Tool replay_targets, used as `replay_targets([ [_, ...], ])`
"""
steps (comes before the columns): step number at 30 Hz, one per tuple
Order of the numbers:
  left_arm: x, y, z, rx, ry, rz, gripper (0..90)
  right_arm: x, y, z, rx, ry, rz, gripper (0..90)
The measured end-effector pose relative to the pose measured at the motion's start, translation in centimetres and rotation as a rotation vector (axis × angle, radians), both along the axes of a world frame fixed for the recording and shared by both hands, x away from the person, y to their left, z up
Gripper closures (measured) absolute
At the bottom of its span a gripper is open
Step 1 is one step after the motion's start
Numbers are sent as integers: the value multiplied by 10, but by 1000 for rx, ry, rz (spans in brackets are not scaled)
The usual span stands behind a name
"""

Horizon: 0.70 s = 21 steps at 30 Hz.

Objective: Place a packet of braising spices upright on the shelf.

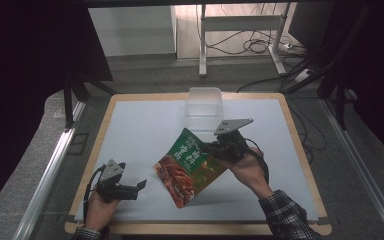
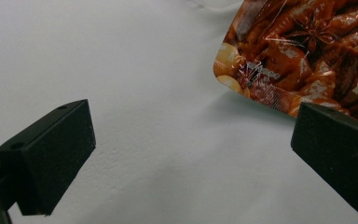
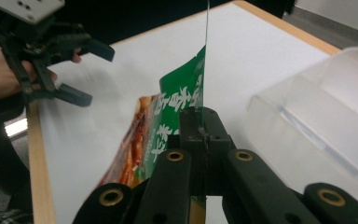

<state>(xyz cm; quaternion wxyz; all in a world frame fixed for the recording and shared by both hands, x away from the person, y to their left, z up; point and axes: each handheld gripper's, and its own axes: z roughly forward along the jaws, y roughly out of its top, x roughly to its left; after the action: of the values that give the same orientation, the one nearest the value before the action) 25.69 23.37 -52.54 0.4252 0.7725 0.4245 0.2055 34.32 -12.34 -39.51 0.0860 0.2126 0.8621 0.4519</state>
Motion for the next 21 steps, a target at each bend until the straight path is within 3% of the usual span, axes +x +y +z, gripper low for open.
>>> replay_targets([
  [11, -1, 1, 1, -7, -16, -6, 0, 5, 16, 27, 24, -7, 50, 895],
  [21, -1, 1, 1, -10, -18, -8, 0, 11, 28, 47, 17, -51, 69, 896],
])
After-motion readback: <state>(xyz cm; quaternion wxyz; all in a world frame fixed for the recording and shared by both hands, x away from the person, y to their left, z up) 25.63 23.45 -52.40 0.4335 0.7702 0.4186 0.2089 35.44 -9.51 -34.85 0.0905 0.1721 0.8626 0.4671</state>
